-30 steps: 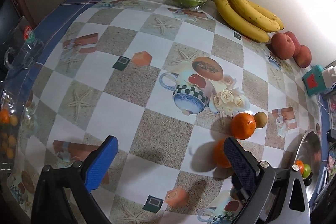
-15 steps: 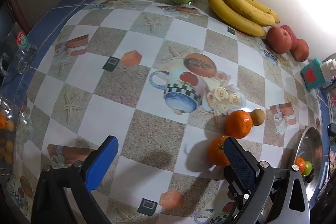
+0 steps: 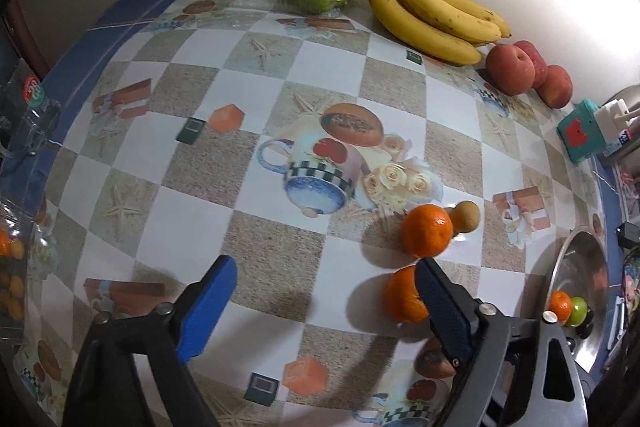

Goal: Organize fruits
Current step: 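Close the left tool around a mandarin while the right tool holds the kiwi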

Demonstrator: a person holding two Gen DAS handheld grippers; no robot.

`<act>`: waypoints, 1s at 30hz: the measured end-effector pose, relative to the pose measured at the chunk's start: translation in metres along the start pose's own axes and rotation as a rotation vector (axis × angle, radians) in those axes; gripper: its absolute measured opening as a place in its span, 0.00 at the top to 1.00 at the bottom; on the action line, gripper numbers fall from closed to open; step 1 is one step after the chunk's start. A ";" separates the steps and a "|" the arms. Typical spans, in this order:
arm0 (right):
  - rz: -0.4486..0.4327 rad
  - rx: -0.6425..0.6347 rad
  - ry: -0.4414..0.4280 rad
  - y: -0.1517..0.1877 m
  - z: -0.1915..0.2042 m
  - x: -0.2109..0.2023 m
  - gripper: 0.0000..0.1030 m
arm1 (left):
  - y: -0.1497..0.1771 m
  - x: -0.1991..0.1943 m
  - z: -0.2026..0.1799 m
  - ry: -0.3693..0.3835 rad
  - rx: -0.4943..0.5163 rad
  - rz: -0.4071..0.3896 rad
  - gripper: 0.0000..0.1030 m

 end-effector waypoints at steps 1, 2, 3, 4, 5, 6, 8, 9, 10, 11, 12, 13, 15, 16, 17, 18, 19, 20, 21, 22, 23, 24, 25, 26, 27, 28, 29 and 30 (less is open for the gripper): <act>0.001 0.008 0.004 0.000 -0.004 -0.001 0.73 | 0.001 0.000 -0.002 0.009 -0.001 0.003 0.12; 0.003 0.022 0.008 0.000 -0.008 -0.002 0.73 | 0.001 0.000 -0.005 0.020 -0.001 0.007 0.13; 0.001 0.039 0.009 -0.001 -0.012 -0.003 0.73 | 0.002 0.000 -0.009 0.032 0.003 0.008 0.15; -0.001 0.052 0.008 -0.002 -0.014 -0.003 0.73 | 0.002 0.000 -0.012 0.037 0.007 0.008 0.15; -0.004 0.066 0.007 -0.003 -0.018 -0.005 0.73 | 0.002 0.000 -0.015 0.040 0.015 0.007 0.15; -0.006 0.072 0.007 -0.004 -0.020 -0.006 0.73 | 0.003 0.000 -0.019 0.041 0.026 0.005 0.15; -0.009 0.079 0.015 -0.004 -0.025 -0.008 0.73 | 0.004 -0.001 -0.025 0.049 0.043 0.003 0.17; -0.008 0.083 0.019 -0.004 -0.027 -0.008 0.73 | 0.005 -0.001 -0.029 0.056 0.051 0.003 0.19; -0.005 0.091 0.024 -0.004 -0.029 -0.009 0.73 | 0.005 -0.001 -0.032 0.060 0.056 0.005 0.21; -0.004 0.096 0.025 -0.003 -0.031 -0.009 0.73 | 0.006 0.000 -0.035 0.063 0.066 0.007 0.21; -0.001 0.104 0.027 -0.003 -0.033 -0.009 0.73 | 0.007 0.000 -0.037 0.063 0.072 0.007 0.21; 0.000 0.107 0.029 -0.002 -0.035 -0.009 0.73 | 0.008 0.001 -0.039 0.062 0.079 0.007 0.22; 0.002 0.116 0.033 -0.002 -0.038 -0.010 0.73 | 0.009 0.001 -0.041 0.061 0.090 0.008 0.24; 0.002 0.121 0.033 -0.001 -0.039 -0.011 0.73 | 0.009 0.002 -0.042 0.060 0.093 0.010 0.24; 0.002 0.125 0.034 -0.001 -0.041 -0.012 0.73 | 0.010 0.003 -0.042 0.059 0.095 0.011 0.25; 0.003 0.129 0.035 -0.001 -0.042 -0.013 0.73 | 0.010 0.003 -0.043 0.058 0.097 0.013 0.25; 0.003 0.132 0.036 -0.001 -0.043 -0.013 0.73 | 0.011 0.004 -0.043 0.057 0.099 0.014 0.25; 0.003 0.137 0.036 0.000 -0.044 -0.014 0.73 | 0.011 0.005 -0.044 0.054 0.102 0.016 0.25; 0.003 0.140 0.036 0.000 -0.045 -0.014 0.73 | 0.011 0.006 -0.044 0.053 0.104 0.017 0.26; 0.003 0.143 0.035 0.000 -0.046 -0.015 0.73 | 0.012 0.006 -0.045 0.051 0.106 0.018 0.27; 0.003 0.145 0.034 0.000 -0.047 -0.015 0.73 | 0.012 0.007 -0.046 0.050 0.109 0.020 0.27; 0.002 0.145 0.034 0.000 -0.047 -0.016 0.73 | 0.013 0.007 -0.046 0.049 0.111 0.022 0.27; 0.001 0.146 0.033 -0.001 -0.047 -0.017 0.73 | 0.014 0.008 -0.047 0.048 0.114 0.023 0.27; -0.001 0.147 0.032 -0.001 -0.048 -0.017 0.73 | 0.015 0.008 -0.048 0.047 0.117 0.025 0.27; -0.001 0.148 0.032 -0.001 -0.048 -0.018 0.73 | 0.016 0.009 -0.049 0.045 0.121 0.028 0.29; -0.002 0.149 0.031 -0.001 -0.049 -0.018 0.73 | 0.017 0.009 -0.050 0.044 0.124 0.029 0.33; -0.003 0.150 0.032 -0.001 -0.049 -0.019 0.73 | 0.018 0.010 -0.050 0.041 0.128 0.033 0.35; -0.003 0.151 0.031 -0.001 -0.049 -0.020 0.73 | 0.019 0.011 -0.051 0.038 0.130 0.036 0.38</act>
Point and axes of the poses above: each gripper's, at about its wrist camera, not at the fingertips, and x roughly the way its jaws point, z to its left, y to its underside, the point moved 10 cm from there along x, roughly the way its jaws point, and after that the axes turned 10 degrees about -z, right-handed, at the moved point
